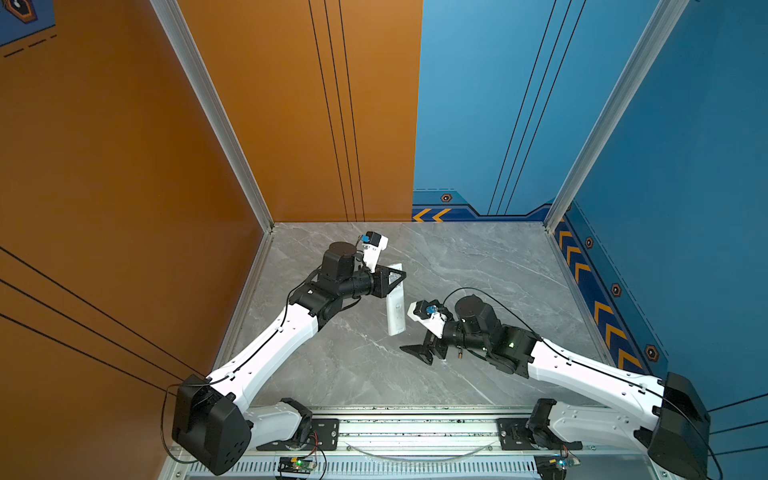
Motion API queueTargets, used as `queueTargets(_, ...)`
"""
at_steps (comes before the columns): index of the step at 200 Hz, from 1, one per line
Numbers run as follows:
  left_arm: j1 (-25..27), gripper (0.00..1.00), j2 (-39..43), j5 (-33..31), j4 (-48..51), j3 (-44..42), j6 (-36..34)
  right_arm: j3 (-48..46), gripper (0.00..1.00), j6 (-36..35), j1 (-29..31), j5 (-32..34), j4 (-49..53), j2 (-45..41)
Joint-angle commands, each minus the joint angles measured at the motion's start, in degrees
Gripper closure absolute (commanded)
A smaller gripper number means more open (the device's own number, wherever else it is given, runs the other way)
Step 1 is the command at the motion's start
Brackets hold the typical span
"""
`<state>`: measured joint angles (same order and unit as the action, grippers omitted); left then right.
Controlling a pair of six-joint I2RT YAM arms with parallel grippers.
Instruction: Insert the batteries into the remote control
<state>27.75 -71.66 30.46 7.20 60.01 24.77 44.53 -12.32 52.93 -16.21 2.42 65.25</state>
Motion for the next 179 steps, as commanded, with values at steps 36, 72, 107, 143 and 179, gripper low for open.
queueTargets(36,-0.60,1.00,0.59,5.15,0.19,-0.59,-1.01,2.93,0.05,-7.12,2.40,0.52,3.91,-2.50)
queueTargets(72,-0.83,1.00,0.15,6.58,-0.08,-0.59,-0.69,4.80,0.05,-8.97,3.49,1.21,4.50,-1.95)
queueTargets(107,-0.85,1.00,-0.12,8.01,-0.60,-0.59,-0.28,6.21,0.06,-9.92,4.20,2.13,3.70,-0.88)
queueTargets(143,-0.86,1.00,-0.35,9.09,-0.87,-0.59,0.01,7.65,0.06,-10.71,4.86,2.58,3.13,1.06)
queueTargets(179,-0.86,1.00,-0.54,9.82,-0.96,-0.59,0.10,8.31,0.07,-11.41,4.95,3.30,2.52,2.45)
